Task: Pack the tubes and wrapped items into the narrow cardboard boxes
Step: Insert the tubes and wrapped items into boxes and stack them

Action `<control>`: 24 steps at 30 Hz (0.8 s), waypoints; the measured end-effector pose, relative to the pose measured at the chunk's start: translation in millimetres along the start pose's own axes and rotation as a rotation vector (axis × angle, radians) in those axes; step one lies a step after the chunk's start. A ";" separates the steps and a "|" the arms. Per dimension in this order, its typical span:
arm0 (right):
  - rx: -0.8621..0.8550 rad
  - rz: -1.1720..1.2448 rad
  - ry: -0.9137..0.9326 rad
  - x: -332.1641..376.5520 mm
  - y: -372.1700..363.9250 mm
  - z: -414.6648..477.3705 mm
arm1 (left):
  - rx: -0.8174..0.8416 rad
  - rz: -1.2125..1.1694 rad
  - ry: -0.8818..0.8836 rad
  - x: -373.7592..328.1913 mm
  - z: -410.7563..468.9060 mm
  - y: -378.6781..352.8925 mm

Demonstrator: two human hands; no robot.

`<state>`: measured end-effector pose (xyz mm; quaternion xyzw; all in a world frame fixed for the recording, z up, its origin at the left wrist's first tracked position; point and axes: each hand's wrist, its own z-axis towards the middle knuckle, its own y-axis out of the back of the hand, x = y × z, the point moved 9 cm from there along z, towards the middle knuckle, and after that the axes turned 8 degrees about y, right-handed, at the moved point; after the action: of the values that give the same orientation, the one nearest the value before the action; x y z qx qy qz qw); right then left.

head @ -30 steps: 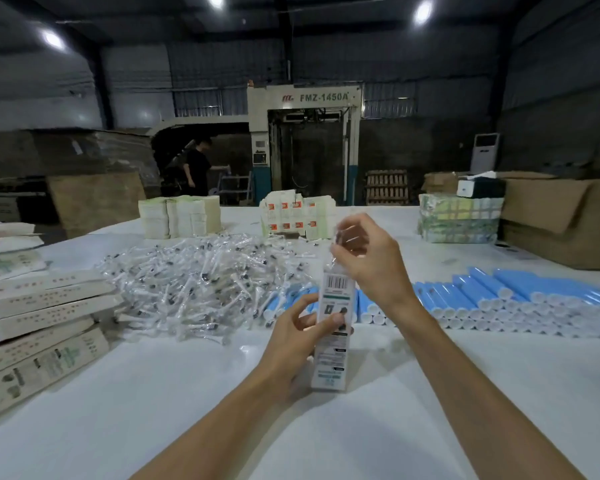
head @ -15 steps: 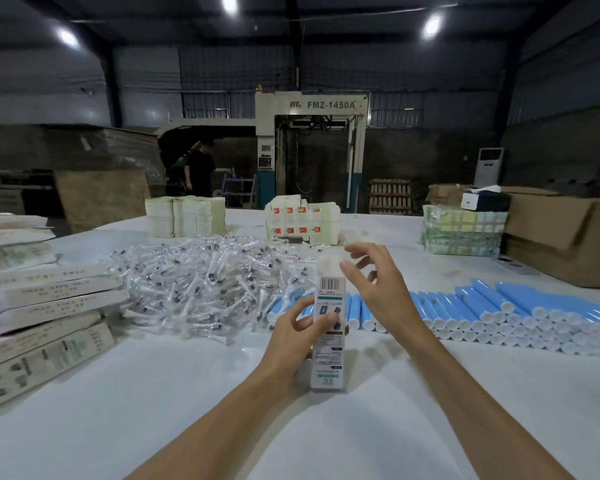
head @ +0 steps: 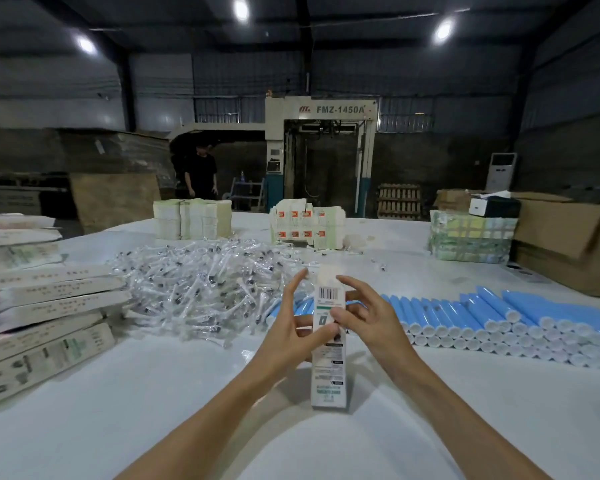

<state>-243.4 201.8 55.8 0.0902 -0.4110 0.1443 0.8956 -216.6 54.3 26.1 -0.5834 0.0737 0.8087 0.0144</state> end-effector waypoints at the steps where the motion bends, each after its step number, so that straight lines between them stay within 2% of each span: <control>1: 0.011 0.010 -0.007 0.4 0.2 -1.1 | 0.010 0.016 -0.012 -3.1 0.7 0.5; 10: 0.026 0.046 -0.045 2.7 9.5 -1.0 | 0.119 0.200 0.008 -18.5 24.8 -1.0; 17: 0.117 -0.078 -0.118 -3.0 4.2 -3.0 | 0.113 0.070 0.070 7.8 18.2 -1.0; 24: -0.096 -0.090 -0.090 3.1 22.5 2.7 | 0.174 0.066 0.080 2.6 9.9 -3.9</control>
<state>-250.9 222.8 60.9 0.0717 -0.4530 0.0800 0.8850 -226.3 59.3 26.2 -0.6092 0.1635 0.7752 0.0355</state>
